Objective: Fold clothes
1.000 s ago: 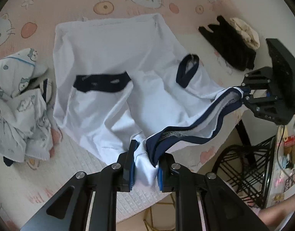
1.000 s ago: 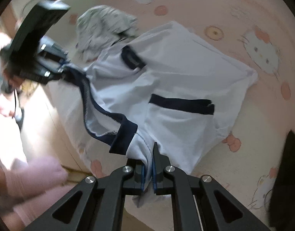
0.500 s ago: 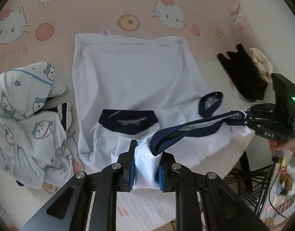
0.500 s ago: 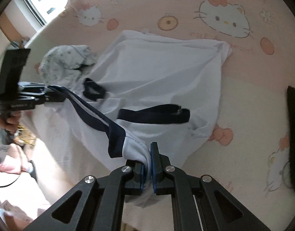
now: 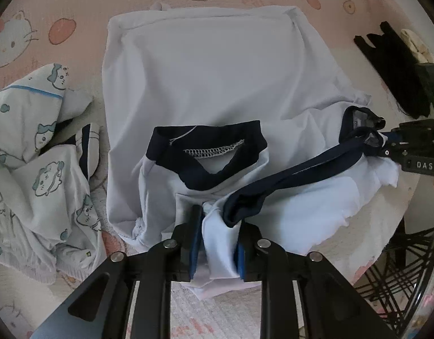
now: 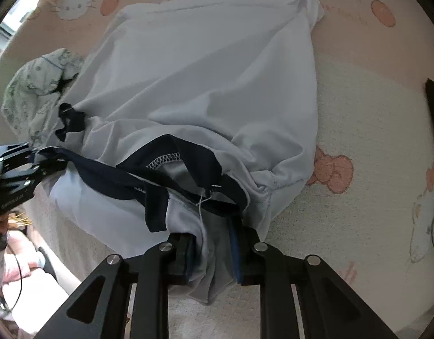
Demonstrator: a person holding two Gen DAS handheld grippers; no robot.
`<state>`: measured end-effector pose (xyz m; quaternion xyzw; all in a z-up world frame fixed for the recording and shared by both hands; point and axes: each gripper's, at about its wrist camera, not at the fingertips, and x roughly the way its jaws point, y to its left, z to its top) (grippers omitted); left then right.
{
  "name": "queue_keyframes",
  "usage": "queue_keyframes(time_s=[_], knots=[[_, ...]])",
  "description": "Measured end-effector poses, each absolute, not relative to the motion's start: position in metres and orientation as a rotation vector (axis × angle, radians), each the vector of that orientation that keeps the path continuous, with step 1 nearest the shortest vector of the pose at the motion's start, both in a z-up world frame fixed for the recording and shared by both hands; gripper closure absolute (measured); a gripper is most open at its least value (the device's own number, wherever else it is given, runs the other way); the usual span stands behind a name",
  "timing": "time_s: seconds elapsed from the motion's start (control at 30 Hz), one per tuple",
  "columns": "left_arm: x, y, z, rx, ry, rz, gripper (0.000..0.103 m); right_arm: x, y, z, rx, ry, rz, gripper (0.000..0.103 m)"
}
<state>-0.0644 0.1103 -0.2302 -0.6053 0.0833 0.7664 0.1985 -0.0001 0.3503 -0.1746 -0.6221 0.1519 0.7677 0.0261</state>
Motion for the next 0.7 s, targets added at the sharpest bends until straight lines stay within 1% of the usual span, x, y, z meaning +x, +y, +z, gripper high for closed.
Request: queue_keyframes(time_s=[0.03, 0.1, 0.13, 0.17, 0.2, 0.27, 0.43, 0.5, 0.63, 0.7], knots=[[-0.065, 0.103, -0.228, -1.714, 0.109, 2.137, 0.078, 0.000, 0.350, -0.174, -1.924, 0.466, 2.365, 0.085], [-0.066, 0.085, -0.223, -1.734, -0.187, 2.092, 0.068, -0.001, 0.350, -0.174, -1.927, 0.460, 2.350, 0.085], [-0.064, 0.078, -0.217, -1.712, -0.266, 2.093, 0.066, -0.001, 0.350, -0.174, -1.928, 0.457, 2.343, 0.085], [-0.062, 0.071, -0.210, -1.686, -0.322, 2.106, 0.060, -0.002, 0.349, -0.174, -1.930, 0.454, 2.336, 0.085], [-0.058, 0.067, -0.202, -1.660, -0.316, 2.138, 0.053, -0.002, 0.349, -0.173, -1.931, 0.451, 2.329, 0.085], [-0.052, 0.061, -0.188, -1.618, -0.267, 2.199, 0.046, -0.002, 0.350, -0.173, -1.934, 0.455, 2.325, 0.085], [-0.039, 0.050, -0.186, -1.612, -0.213, 2.214, 0.046, -0.001, 0.348, -0.172, -1.926, 0.405, 2.332, 0.084], [-0.034, 0.052, -0.191, -1.627, -0.153, 2.267, 0.046, 0.000, 0.349, -0.173, -1.921, 0.415, 2.334, 0.084], [-0.032, 0.053, -0.209, -1.650, -0.138, 2.267, 0.046, 0.001, 0.354, -0.173, -1.919, 0.440, 2.331, 0.083], [-0.035, 0.058, -0.213, -1.595, -0.048, 2.313, 0.046, 0.001, 0.354, -0.172, -1.921, 0.429, 2.332, 0.081]])
